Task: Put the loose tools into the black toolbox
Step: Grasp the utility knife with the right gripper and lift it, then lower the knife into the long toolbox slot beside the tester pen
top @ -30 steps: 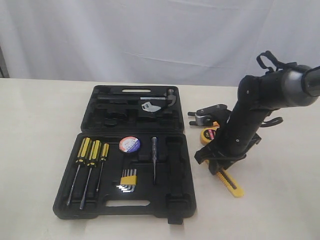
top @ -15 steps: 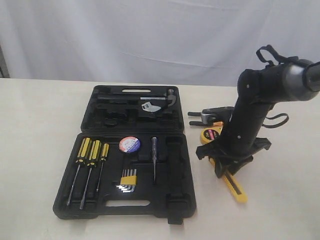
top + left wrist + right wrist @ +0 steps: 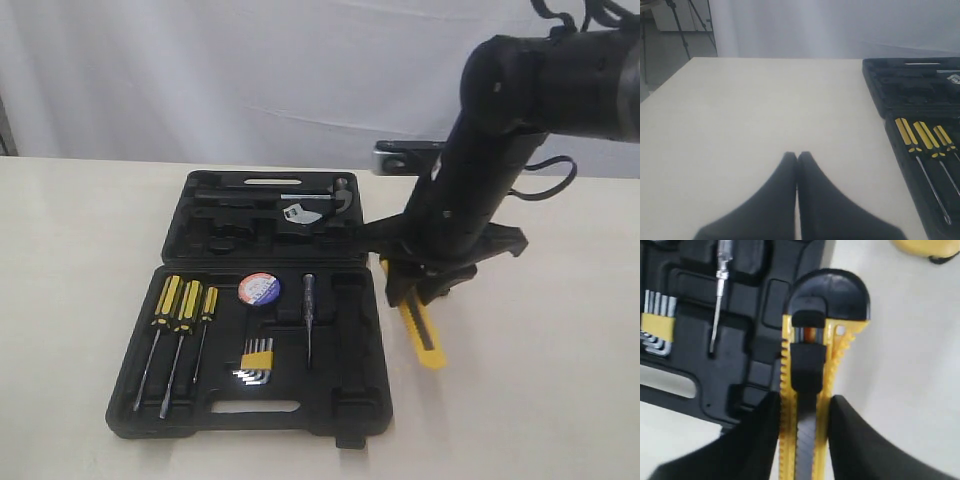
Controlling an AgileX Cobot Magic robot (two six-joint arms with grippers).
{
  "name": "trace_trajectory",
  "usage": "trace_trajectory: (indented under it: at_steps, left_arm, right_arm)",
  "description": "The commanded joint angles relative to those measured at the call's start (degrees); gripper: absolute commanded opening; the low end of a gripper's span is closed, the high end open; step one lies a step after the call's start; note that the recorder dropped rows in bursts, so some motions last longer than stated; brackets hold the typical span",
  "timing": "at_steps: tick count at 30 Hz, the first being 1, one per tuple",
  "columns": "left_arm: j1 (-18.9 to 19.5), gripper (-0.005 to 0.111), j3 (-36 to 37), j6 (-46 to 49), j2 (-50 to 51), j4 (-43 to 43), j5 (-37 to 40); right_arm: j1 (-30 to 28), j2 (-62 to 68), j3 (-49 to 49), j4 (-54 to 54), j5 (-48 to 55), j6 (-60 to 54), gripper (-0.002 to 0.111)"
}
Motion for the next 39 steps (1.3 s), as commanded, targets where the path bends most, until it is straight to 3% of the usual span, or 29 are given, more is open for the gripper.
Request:
trace_trajectory:
  at_steps: [1,7,14,27,39]
  left_arm:
    - [-0.27,0.0,0.15,-0.24,-0.07,-0.58,-0.45]
    - [-0.27,0.0,0.15,-0.24,-0.07,-0.58,-0.45]
    - [-0.27,0.0,0.15,-0.24,-0.07,-0.58,-0.45]
    - [-0.27,0.0,0.15,-0.24,-0.07,-0.58,-0.45]
    - [-0.27,0.0,0.15,-0.24,-0.07,-0.58,-0.45]
  right_arm:
    - [3.72,1.01,-1.0,-0.14,-3.41,7.92,-0.001]
    - [5.02,8.11,-12.3,0.04,-0.92,10.07,-0.001]
    - [5.02,17.65,-26.02,-3.63,9.56,10.66,-0.001]
    - [5.02,20.34,-22.1,-4.35,2.09,14.78,-0.001]
    - [5.02,23.96,-22.1,-4.35,2.88,15.4,-0.001]
